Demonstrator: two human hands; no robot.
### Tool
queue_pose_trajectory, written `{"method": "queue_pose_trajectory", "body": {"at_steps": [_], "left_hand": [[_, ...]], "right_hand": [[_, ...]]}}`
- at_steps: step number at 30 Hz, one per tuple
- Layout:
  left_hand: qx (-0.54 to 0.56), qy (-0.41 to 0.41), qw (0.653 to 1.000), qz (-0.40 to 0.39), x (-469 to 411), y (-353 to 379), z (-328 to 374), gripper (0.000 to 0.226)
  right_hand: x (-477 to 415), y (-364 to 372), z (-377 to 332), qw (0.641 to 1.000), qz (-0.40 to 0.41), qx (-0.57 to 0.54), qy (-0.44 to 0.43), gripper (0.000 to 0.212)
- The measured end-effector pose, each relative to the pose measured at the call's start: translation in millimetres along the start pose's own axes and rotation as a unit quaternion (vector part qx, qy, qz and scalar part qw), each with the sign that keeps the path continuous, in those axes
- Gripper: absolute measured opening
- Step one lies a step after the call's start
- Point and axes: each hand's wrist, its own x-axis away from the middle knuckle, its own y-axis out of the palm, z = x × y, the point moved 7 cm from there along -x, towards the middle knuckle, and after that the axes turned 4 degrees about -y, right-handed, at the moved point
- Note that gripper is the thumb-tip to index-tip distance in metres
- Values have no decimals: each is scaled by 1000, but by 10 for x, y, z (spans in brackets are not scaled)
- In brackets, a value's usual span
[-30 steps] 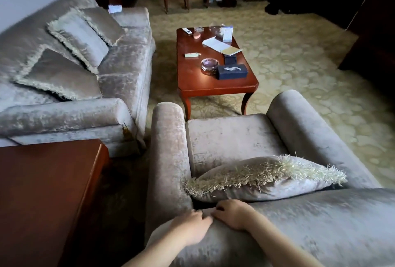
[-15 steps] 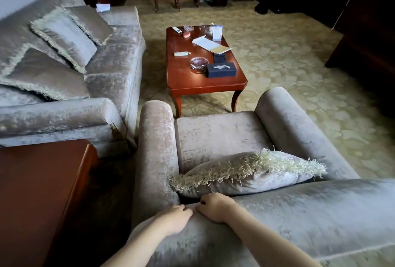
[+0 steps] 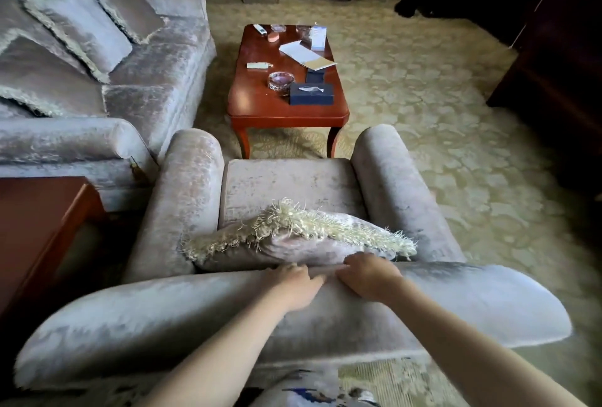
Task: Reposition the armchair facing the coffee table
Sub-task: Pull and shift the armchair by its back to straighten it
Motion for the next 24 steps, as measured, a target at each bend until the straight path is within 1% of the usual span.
{"method": "queue_pose_trajectory", "body": {"at_steps": [2,4,6,11,12,15,20,24], "left_hand": [[-14,-7,1000,19,49,-3,141,76],[-21,-22,999,10,84,10,119,77],[-33,-28,999,4,126,-15,85,75],[-34,-40,998,-16,208,-28,84,80],[-35,-37,998,-27,228,-11,77,80],[-44,-36,998,-22,205,2,40,82],[-36,-47,998,-20,190,47,16,82],[-28,-85,995,-39,146,3,98,84]], "right_hand": [[160,15,395,1000,-12,-8,21,53],[246,19,565,999,-17,-28,16,58],[292,-4,582,999,-1,-36,13,58],[329,-26,584,997,38,-67,27,54],[348,-18,586,997,39,-61,30,55],[370,-7,595,997,58,-30,31,57],[309,19,634,998,45,-30,36,59],[184,48,665,998,8,-55,30,66]]}}
